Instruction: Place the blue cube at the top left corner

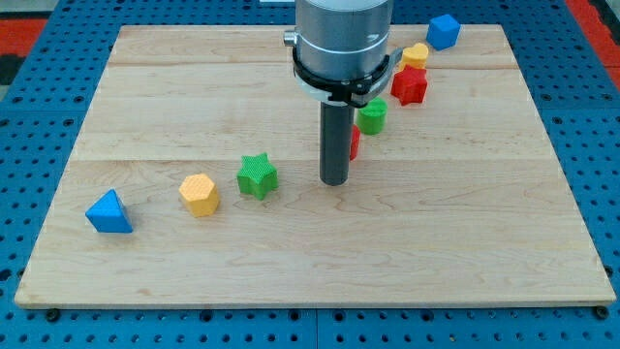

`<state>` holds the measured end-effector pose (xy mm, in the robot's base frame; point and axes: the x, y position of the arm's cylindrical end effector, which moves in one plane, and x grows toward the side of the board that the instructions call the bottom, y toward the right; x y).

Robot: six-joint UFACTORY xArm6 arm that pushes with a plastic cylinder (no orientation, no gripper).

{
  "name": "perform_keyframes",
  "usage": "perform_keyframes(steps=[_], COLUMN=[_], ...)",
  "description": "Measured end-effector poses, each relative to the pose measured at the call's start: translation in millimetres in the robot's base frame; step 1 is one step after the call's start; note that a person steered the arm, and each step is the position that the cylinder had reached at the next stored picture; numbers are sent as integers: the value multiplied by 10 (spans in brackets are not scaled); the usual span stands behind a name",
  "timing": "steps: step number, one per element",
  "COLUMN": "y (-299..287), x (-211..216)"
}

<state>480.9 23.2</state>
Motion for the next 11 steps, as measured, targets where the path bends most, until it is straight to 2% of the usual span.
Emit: perform_keyframes(steps=[1, 2, 3, 5, 7, 8, 10, 11], y=[10, -12, 230, 1490, 2679, 2983, 2930, 2850], x=[144, 106, 108, -38, -1087, -1725, -2872, -2900])
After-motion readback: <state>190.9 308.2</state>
